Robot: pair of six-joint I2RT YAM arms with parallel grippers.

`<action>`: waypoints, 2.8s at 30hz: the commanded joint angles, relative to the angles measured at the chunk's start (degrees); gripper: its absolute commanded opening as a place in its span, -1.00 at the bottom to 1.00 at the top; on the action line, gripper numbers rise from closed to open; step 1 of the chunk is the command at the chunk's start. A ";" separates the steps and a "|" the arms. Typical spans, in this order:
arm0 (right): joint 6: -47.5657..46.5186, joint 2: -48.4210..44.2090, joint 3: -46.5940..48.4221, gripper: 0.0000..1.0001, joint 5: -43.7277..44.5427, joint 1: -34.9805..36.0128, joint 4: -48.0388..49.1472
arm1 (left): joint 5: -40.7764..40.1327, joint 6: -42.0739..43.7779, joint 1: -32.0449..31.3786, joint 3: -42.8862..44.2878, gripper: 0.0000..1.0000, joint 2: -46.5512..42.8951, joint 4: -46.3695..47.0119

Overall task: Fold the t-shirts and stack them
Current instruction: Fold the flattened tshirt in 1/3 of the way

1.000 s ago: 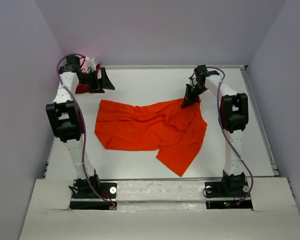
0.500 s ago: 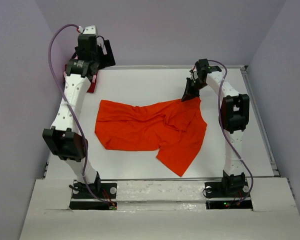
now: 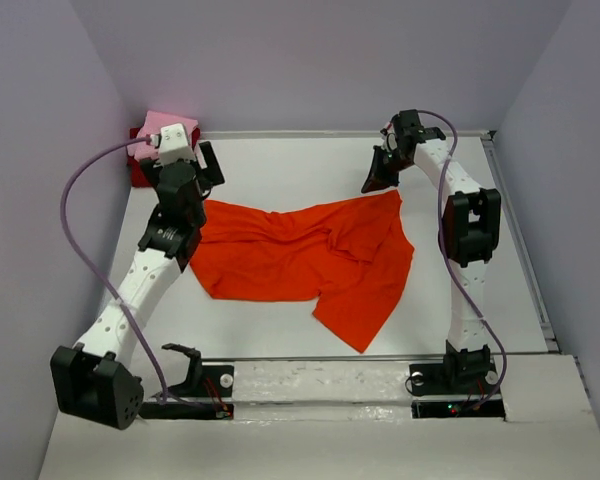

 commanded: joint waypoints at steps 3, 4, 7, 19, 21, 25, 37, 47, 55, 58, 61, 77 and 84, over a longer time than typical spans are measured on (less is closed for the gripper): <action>-0.52 -3.60 2.10 -0.98 -0.30 0.35 -0.35 | 18.58 -1.94 5.39 18.28 0.98 19.17 -14.80; -0.78 -3.51 2.10 -0.98 -0.21 0.35 -0.79 | 20.38 -3.25 6.35 22.15 0.97 22.69 -25.21; -0.87 -3.77 2.28 -0.97 -0.30 0.35 -2.11 | 26.79 -5.54 7.50 22.91 0.97 26.60 -23.67; -0.08 -2.81 2.45 -0.97 -1.62 0.35 -4.40 | 33.36 -0.56 9.61 26.40 0.98 30.79 -27.66; 0.09 -2.54 2.63 -0.97 -2.06 0.35 -4.31 | 36.12 -1.94 10.05 28.59 0.98 33.70 -30.05; 0.09 -2.02 2.45 -0.96 -2.06 0.35 -4.75 | 48.31 -5.01 14.08 37.20 0.98 45.10 -39.61; 0.36 -1.75 1.84 -0.96 -2.50 0.35 -5.19 | 57.66 -6.87 24.55 42.40 0.98 52.96 -43.86; 0.53 -0.52 2.36 -0.96 -2.85 0.35 -4.93 | 56.17 -3.00 26.49 42.76 0.98 55.50 -46.68; 0.18 0.18 0.70 -0.26 -1.53 -1.93 -5.19 | 57.93 -2.12 27.10 42.67 0.98 59.29 -46.85; 1.06 0.36 -1.06 0.05 -4.34 -5.71 -4.23 | 58.80 -2.12 27.81 42.76 0.98 60.25 -46.68; 1.15 0.01 -1.68 0.09 -5.13 -8.61 -3.61 | 60.65 -2.30 28.42 42.84 0.98 60.78 -46.32; 0.18 4.14 -3.26 0.35 -5.05 -14.07 -2.65 | 62.50 -1.94 28.60 46.01 0.97 65.88 -46.41; 0.45 5.54 -4.66 0.35 -7.33 -15.99 -0.71 | 62.93 -2.03 28.86 46.97 0.97 66.93 -46.41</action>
